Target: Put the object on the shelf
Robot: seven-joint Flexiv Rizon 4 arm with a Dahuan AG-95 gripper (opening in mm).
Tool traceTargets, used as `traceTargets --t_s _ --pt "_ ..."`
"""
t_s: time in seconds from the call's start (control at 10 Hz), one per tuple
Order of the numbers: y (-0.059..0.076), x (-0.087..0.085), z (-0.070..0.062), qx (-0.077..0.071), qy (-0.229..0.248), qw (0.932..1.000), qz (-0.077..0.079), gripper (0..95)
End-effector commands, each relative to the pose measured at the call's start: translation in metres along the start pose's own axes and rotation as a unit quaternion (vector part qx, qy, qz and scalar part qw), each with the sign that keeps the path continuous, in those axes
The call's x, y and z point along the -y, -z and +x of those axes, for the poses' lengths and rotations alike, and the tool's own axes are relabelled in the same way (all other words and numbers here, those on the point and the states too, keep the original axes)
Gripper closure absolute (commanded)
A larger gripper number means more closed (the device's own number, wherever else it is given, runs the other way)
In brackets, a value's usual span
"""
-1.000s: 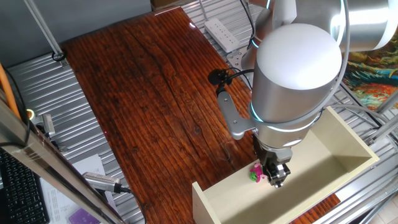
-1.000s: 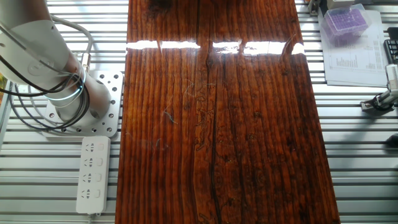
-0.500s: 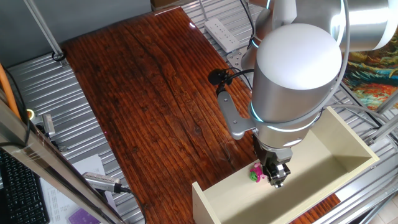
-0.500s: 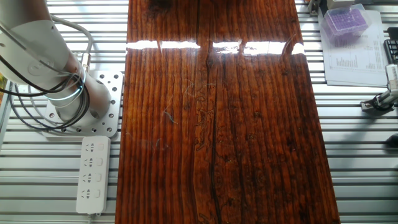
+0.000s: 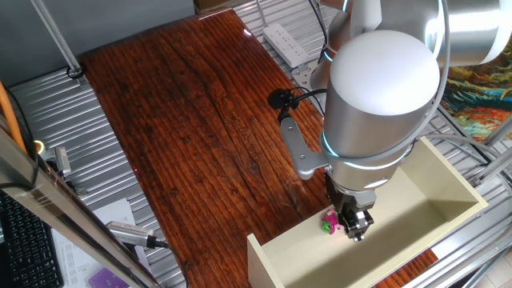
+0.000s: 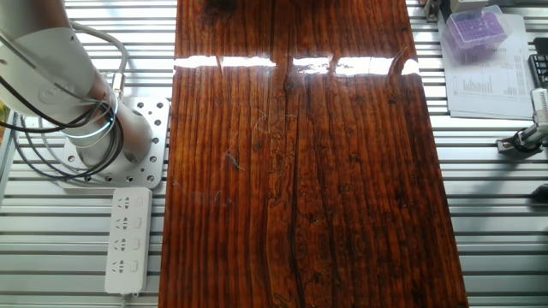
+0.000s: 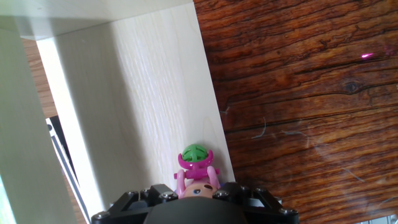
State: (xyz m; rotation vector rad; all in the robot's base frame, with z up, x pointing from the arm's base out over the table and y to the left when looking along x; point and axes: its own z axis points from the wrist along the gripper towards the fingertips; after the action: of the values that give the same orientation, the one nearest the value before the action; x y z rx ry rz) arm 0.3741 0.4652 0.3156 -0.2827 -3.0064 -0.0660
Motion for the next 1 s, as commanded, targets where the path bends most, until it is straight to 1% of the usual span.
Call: traceTargets --t_s 0.1,0.3,0.4,0.6,0.7,0.9,1.0 --pt "0.0 0.0 0.0 0.0 0.001 1.0 -0.001 38.0" --pt "0.0 0.0 0.001 0.0 0.002 1.0 -0.001 38.0" --pt "0.002 0.0 0.001 0.002 0.003 1.0 -0.004 38.0" --pt "0.01 0.0 0.002 0.002 0.005 1.0 -0.003 38.0" --pt "0.021 0.003 0.0 0.0 0.008 1.0 -0.004 38.0" --pt "0.037 0.011 -0.001 0.0 0.014 0.9998 -0.011 38.0" --pt "0.043 0.013 -0.002 -0.001 0.015 0.9998 -0.014 38.0"
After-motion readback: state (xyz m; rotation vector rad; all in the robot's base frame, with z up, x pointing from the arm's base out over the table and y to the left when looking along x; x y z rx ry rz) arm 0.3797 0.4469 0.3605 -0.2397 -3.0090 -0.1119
